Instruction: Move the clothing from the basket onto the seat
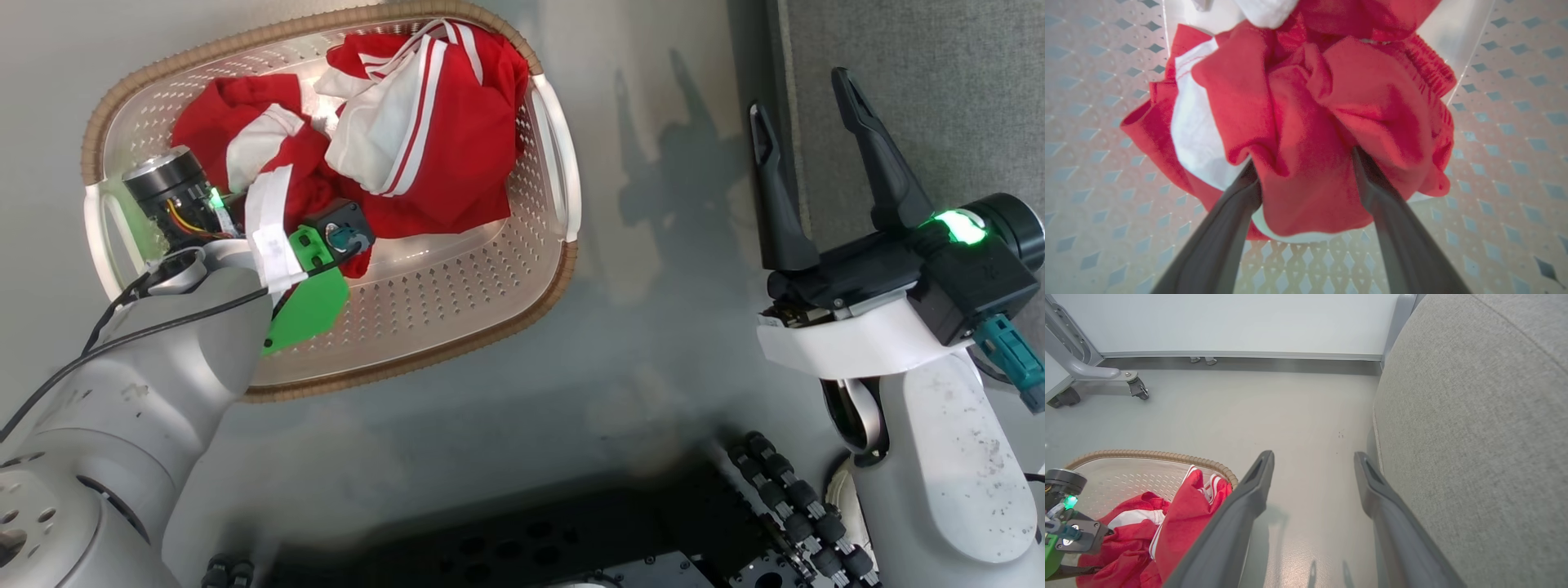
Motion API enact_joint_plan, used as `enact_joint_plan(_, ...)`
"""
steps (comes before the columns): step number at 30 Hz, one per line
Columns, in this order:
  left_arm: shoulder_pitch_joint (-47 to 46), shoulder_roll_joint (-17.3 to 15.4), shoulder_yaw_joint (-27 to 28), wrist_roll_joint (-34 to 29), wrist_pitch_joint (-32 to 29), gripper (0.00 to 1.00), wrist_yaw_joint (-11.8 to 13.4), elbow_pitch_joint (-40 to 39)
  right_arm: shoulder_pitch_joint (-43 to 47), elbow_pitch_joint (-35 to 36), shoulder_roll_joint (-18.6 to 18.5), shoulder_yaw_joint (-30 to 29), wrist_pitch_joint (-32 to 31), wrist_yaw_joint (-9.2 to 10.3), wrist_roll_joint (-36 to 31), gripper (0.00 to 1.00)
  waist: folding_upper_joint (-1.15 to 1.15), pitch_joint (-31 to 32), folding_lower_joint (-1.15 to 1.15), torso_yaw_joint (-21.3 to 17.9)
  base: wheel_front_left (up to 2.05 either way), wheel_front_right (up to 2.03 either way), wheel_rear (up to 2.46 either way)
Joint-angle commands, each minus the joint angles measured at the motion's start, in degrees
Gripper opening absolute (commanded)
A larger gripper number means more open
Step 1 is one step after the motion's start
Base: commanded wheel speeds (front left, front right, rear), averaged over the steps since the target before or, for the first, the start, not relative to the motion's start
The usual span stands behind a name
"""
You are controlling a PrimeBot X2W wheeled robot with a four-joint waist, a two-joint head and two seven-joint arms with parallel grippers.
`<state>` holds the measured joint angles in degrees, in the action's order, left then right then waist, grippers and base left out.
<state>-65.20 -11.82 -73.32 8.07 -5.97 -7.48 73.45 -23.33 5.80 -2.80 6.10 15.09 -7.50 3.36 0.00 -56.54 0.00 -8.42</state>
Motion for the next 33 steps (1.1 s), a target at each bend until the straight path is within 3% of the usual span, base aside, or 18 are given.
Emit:
enact_joint_plan(1, -1.1, 0.0, 0.0, 0.6, -0.4, 1.0, 0.0, 0.2, 0.5, 0.5, -0.2, -0.2, 0.1, 0.02, -0.5, 1.0, 0.0, -0.2, 0.0, 0.0, 0.0, 0.0, 0.0)
enact_joint_plan(4, -1.0, 0.4, -0.1, -0.9, -1.1, 0.15, 0.0, 0.2, 0.8, 1.0, -0.2, -0.3, 0.1, 0.02, -0.5, 1.0, 0.0, -0.4, 0.0, -0.1, 0.0, 0.0, 0.0)
enact_joint_plan(5, -0.9, 0.7, -0.1, -1.2, -1.5, 0.0, 0.0, 0.2, 0.9, 1.1, -0.2, -0.4, 0.1, 0.02, -0.5, 1.0, 0.0, -0.4, 0.0, -0.1, 0.0, 0.0, 0.0)
enact_joint_plan(18, 2.1, 3.7, 0.1, -2.6, 1.4, 0.0, 0.2, -1.0, 0.7, -0.2, -0.2, -0.6, 0.1, 0.02, -1.3, 1.0, 0.0, 3.6, 0.0, 1.6, 0.0, 0.0, 0.0)
enact_joint_plan(33, 5.0, 2.8, -0.1, 2.9, 8.1, 0.0, 0.0, -4.1, 1.3, -5.1, -0.2, 0.5, 0.1, 0.02, -1.0, 1.0, 0.0, 14.7, 0.0, 3.1, 0.0, 0.0, 0.0)
